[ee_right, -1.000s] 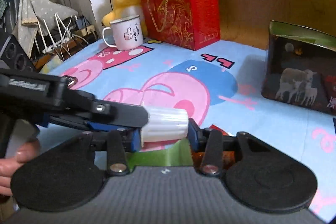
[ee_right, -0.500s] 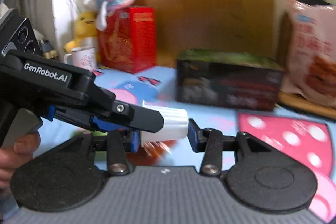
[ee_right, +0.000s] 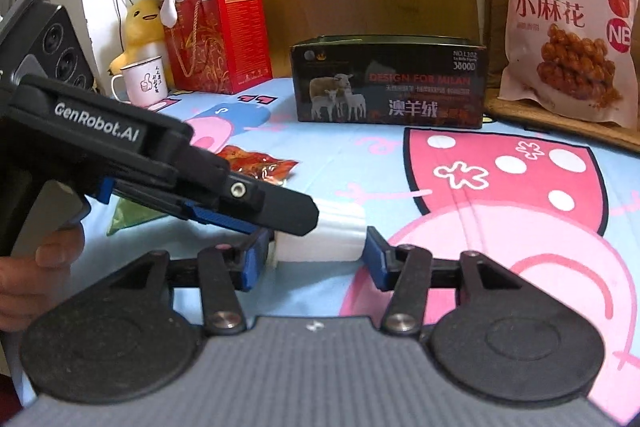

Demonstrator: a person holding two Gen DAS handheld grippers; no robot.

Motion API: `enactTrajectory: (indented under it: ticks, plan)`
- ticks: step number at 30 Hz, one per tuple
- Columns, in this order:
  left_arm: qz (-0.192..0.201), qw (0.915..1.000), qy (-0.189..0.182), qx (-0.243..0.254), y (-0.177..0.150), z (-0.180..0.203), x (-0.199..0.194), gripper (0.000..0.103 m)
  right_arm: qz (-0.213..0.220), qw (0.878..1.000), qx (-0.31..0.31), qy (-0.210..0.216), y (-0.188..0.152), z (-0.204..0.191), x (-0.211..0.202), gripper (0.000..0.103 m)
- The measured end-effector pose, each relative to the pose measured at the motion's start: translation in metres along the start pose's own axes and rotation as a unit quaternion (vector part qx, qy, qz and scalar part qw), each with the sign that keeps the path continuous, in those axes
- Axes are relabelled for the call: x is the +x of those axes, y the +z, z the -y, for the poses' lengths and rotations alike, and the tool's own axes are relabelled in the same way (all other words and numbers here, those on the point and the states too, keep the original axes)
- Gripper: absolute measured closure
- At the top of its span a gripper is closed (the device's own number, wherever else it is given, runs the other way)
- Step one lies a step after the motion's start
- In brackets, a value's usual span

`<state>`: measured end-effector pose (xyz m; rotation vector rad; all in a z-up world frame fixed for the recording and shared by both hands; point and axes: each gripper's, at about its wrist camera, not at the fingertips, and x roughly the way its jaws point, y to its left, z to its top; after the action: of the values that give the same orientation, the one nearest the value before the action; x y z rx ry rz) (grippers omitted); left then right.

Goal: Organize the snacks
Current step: 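Grasp the white cup with the yellow lid with the left gripper, then carry the cup over the black box and release it inside, then move the left gripper back over the red spicy packet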

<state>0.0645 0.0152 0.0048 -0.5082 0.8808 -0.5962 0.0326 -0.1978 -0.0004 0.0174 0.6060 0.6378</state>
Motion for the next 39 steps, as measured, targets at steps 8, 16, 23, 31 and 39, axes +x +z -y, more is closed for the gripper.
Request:
enactTrajectory:
  ticks: [8,16,23,31,39]
  plan:
    - [-0.003,0.9999,0.007,0.015,0.006,0.006,0.002,0.055,0.014,1.000,0.007,-0.004,-0.001,0.004,-0.003,0.055]
    - [0.036,0.9982,0.016,0.046,0.063,0.020,0.001,0.055,0.085,0.996,-0.019,-0.026,0.037,0.008,0.004,0.055]
    - [0.108,0.9904,0.064,0.057,0.138,0.028,0.014,0.051,0.149,0.987,-0.040,-0.045,0.103,0.028,0.046,0.056]
    - [0.114,0.9857,0.116,0.046,0.157,0.012,0.044,0.048,0.134,0.986,-0.048,-0.087,0.118,0.035,0.088,0.049]
    - [0.124,0.9912,0.044,0.018,0.100,-0.004,-0.013,0.045,0.100,0.993,0.069,-0.002,0.072,0.040,0.032,0.044]
